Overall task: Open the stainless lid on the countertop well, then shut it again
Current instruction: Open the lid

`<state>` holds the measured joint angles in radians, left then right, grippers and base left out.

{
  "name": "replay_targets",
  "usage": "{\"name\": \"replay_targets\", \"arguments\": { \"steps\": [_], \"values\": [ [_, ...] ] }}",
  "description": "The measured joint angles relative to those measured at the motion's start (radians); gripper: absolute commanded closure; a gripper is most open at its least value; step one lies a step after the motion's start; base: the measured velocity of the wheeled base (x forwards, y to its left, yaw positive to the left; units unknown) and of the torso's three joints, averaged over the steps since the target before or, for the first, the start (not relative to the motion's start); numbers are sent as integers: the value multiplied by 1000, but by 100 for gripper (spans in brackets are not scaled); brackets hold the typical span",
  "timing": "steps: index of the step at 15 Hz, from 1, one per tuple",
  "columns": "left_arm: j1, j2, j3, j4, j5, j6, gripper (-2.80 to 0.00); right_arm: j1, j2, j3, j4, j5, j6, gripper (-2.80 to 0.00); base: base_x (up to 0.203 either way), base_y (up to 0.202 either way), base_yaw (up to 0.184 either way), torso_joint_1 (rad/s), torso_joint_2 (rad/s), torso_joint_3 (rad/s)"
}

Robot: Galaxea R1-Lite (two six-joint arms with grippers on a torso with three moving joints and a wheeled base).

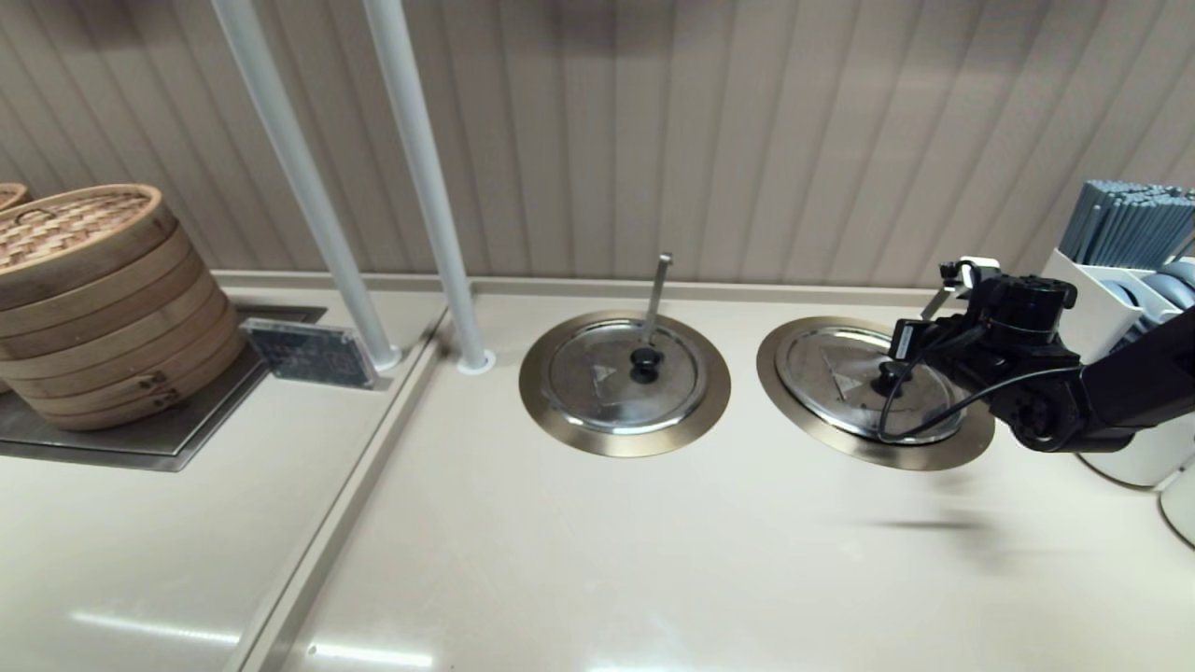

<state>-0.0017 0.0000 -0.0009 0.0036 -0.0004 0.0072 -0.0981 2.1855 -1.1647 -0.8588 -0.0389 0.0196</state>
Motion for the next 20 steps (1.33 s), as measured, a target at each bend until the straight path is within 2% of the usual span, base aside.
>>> {"name": "replay_targets", "arguments": {
  "steps": [1, 14, 18, 20],
  "values": [
    [0, 0, 0, 0, 0, 0, 0, 0, 0, 1, 0, 0, 0, -280, 0, 0, 0, 0, 0, 0],
    [0, 0, 0, 0, 0, 0, 0, 2, 23, 22, -13, 8, 20, -280, 0, 0, 0, 0, 0, 0],
    [0, 0, 0, 0, 0, 0, 0, 13, 89, 41, -160, 6, 16, -280, 0, 0, 0, 0, 0, 0],
    [0, 0, 0, 0, 0, 0, 0, 14, 117, 43, -175, 7, 18, -280, 0, 0, 0, 0, 0, 0]
  ]
}}
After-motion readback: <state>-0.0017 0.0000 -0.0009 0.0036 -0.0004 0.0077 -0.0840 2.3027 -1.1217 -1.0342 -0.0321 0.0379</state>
